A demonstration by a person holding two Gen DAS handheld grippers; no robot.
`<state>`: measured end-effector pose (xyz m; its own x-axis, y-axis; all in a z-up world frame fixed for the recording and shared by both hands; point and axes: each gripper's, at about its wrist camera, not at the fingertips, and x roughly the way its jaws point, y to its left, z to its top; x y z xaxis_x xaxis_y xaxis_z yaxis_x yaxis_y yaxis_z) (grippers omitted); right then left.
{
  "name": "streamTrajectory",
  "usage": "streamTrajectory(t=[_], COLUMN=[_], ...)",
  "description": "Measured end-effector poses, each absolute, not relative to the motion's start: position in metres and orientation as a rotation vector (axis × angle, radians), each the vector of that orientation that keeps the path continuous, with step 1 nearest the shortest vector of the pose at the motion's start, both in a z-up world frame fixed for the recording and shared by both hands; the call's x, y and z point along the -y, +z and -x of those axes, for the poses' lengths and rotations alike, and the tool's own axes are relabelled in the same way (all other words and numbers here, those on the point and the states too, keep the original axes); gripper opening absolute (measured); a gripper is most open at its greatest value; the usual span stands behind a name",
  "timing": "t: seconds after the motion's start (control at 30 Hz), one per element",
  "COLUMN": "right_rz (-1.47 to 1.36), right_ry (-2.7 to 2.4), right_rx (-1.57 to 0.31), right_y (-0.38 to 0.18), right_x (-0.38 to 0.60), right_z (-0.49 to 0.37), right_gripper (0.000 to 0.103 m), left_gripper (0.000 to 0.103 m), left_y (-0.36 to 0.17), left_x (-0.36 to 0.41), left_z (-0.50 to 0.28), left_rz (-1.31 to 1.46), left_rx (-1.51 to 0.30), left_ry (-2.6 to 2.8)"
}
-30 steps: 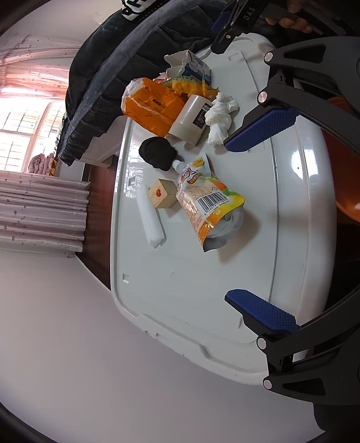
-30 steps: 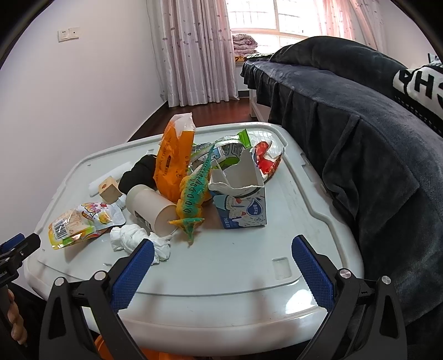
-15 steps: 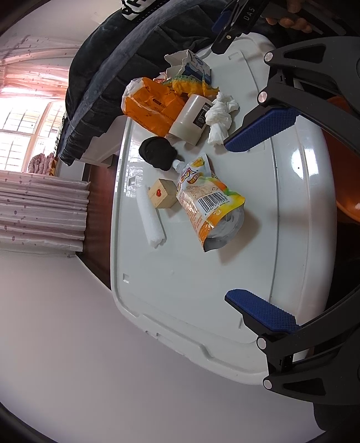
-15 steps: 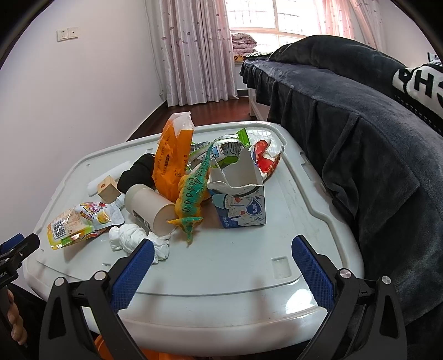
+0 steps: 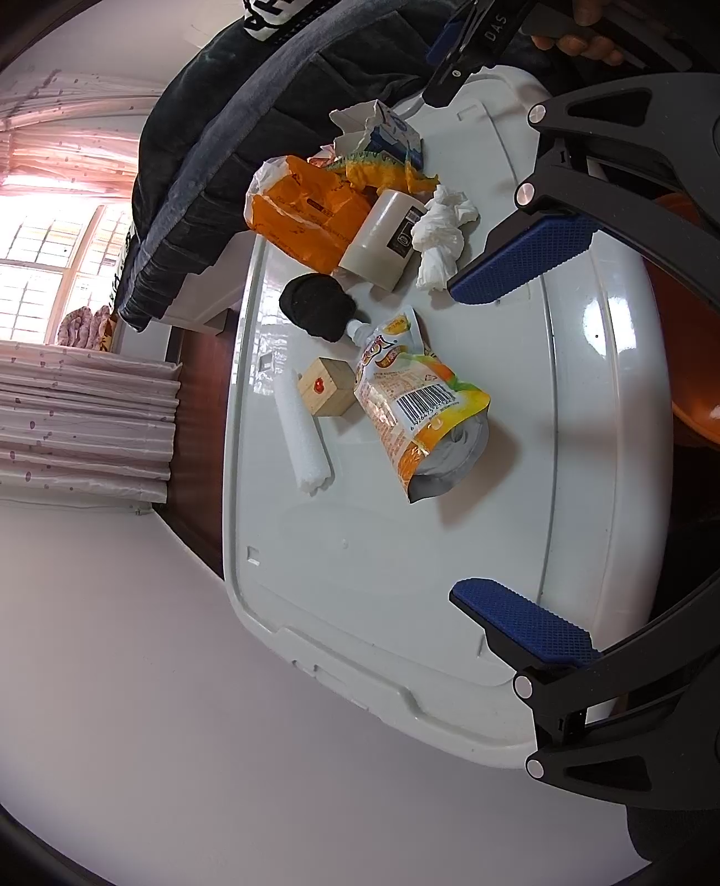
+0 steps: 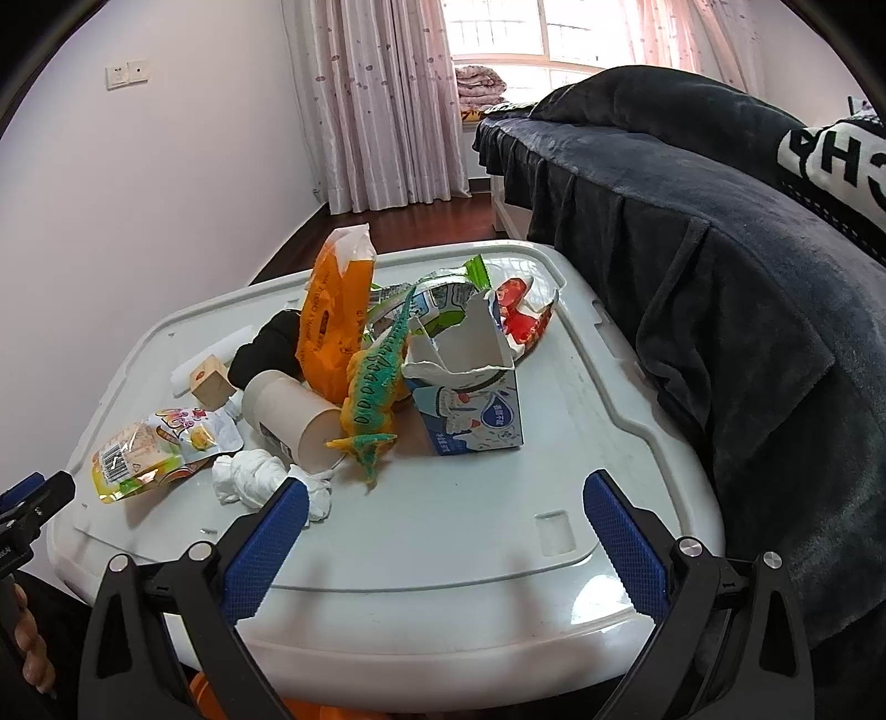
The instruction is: Collect trash
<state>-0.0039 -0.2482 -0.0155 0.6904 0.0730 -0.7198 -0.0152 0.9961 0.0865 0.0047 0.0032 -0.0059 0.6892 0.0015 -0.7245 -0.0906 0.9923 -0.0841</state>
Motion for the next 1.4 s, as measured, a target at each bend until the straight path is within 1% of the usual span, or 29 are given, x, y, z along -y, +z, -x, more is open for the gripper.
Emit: streamTrajectory(t=[0.8,1.13,1.4], right_rz=[-0.115,0.014,0.032], right_ry=[-0.005,0.003,-0.019], right_rx=[-0.818,-0.823,-0.844], right_y=[-0.025,-0.032,-0.041], right_x=[0.265,0.248,0.247], right_z=[-0.013,-0.034,-0.055], right_gripper=[0.098,0.098,0.098], left_gripper=[0.097,0.097,0.097], left_y=[0.0,0.001,-0.001], left_x=[-0.002,-0.007,-0.005], left_z=[0.002,0.004,0.004], left_rz=[0.121,0.151,0.142], left_rx=[-0.791,-0.791,-0.803], left_ry=[0.035,0.038,0.037])
